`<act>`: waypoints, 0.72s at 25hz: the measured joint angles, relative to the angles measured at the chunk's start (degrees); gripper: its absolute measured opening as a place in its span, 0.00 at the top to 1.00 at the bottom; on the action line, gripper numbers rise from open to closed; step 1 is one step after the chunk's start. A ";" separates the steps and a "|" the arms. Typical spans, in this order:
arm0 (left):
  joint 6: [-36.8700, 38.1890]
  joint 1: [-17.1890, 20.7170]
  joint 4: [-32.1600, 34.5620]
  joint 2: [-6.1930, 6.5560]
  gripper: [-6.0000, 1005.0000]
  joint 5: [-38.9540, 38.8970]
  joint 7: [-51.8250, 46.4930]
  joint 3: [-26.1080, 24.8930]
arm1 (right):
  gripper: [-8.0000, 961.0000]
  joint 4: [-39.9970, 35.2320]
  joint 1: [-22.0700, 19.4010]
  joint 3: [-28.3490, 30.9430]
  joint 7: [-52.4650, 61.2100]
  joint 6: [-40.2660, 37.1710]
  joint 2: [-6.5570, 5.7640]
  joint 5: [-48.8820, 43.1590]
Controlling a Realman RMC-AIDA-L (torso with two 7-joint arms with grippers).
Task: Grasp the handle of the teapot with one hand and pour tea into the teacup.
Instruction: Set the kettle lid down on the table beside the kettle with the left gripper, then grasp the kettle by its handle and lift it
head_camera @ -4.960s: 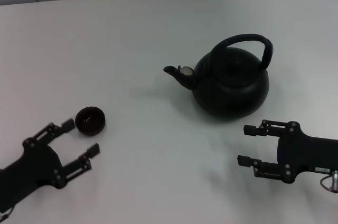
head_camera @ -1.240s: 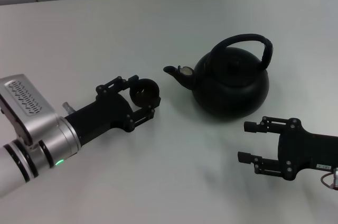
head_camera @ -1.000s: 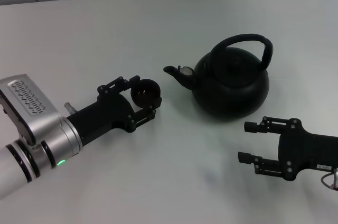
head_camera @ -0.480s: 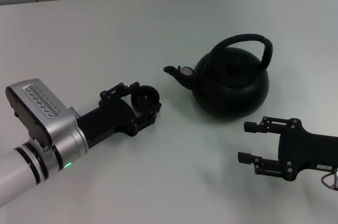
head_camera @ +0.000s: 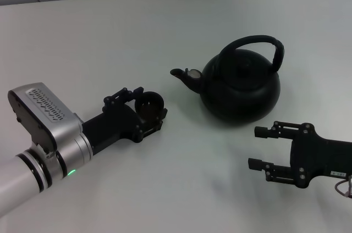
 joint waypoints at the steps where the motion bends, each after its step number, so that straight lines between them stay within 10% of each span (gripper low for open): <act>1: 0.07 -0.01 0.00 0.00 0.27 0.00 0.00 0.00 | 0.32 0.00 0.00 0.00 0.00 0.00 0.01 0.00; 10: 4.53 0.84 0.06 0.10 0.27 0.09 -0.17 0.09 | 0.32 0.00 0.09 0.00 0.03 -0.01 0.09 0.00; 18: 19.48 8.92 6.77 0.88 0.27 0.12 -2.83 0.58 | 0.32 0.00 0.51 0.09 0.03 0.33 0.05 0.04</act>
